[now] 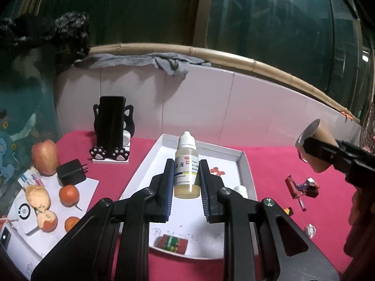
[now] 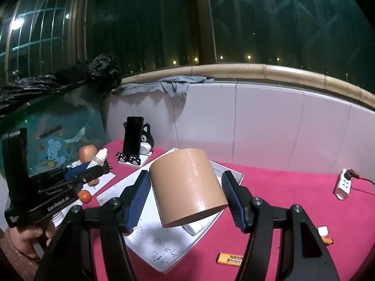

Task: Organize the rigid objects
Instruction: 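Carry the eye-drop bottle and tape roll into the tray and open both grippers, then withdraw both grippers from the tray toward the remaining items on the table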

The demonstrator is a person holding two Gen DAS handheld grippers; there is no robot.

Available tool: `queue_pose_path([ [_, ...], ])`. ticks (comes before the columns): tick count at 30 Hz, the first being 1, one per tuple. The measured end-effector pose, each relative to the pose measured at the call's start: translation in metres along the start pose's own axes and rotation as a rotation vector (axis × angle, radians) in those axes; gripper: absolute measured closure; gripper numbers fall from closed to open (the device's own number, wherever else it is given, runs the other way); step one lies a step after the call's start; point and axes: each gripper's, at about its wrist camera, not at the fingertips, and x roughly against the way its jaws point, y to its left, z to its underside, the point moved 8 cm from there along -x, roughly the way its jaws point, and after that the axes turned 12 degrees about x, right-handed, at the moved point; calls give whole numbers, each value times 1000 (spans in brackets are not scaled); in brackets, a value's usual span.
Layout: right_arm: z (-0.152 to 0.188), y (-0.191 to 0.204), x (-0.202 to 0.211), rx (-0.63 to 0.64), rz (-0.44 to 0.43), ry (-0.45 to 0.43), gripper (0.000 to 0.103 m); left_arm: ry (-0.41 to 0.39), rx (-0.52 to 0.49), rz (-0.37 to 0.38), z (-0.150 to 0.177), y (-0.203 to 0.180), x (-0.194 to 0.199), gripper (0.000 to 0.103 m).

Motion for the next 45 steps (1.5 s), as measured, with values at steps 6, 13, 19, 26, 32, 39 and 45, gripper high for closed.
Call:
queue_pose_path([
  [6, 2, 2, -33, -20, -6, 58, 40, 61, 22, -2, -8, 3, -37, 83],
  [13, 23, 14, -88, -5, -10, 175, 40, 168, 29, -41, 2, 8, -94, 83],
  [19, 50, 26, -131, 43, -3, 272, 40, 229, 40, -87, 16, 19, -127, 83],
  [26, 64, 29, -155, 61, 8, 314, 40, 241, 37, -109, 18, 25, -141, 83],
  [32, 66, 29, -163, 76, 30, 322, 39, 248, 38, -130, 19, 26, -149, 83],
  [39, 57, 26, -150, 105, 74, 257, 16, 174, 50, -149, 11, 26, -134, 6],
  [45, 50, 20, -125, 92, 108, 186, 0, 87, 98, -183, -2, 33, -103, 4],
])
